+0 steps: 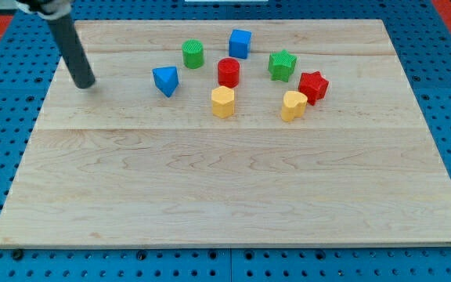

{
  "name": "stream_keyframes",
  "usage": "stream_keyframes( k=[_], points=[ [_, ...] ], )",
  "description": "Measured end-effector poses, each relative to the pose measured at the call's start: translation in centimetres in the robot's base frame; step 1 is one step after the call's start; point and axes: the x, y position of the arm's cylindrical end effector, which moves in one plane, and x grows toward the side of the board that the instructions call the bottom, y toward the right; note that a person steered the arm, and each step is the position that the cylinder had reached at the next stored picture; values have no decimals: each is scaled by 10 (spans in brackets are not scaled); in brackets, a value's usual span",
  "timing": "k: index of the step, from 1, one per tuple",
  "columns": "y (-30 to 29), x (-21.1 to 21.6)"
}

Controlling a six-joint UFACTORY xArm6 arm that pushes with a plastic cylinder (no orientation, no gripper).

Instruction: Push the blue triangle bottom of the green circle

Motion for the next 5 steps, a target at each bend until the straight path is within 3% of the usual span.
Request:
stream_keyframes(
  k=[1, 2, 3, 4, 5],
  points=[
    [82, 0],
    [107, -18],
    [90, -5],
    [106, 59],
    [163, 103]
  ],
)
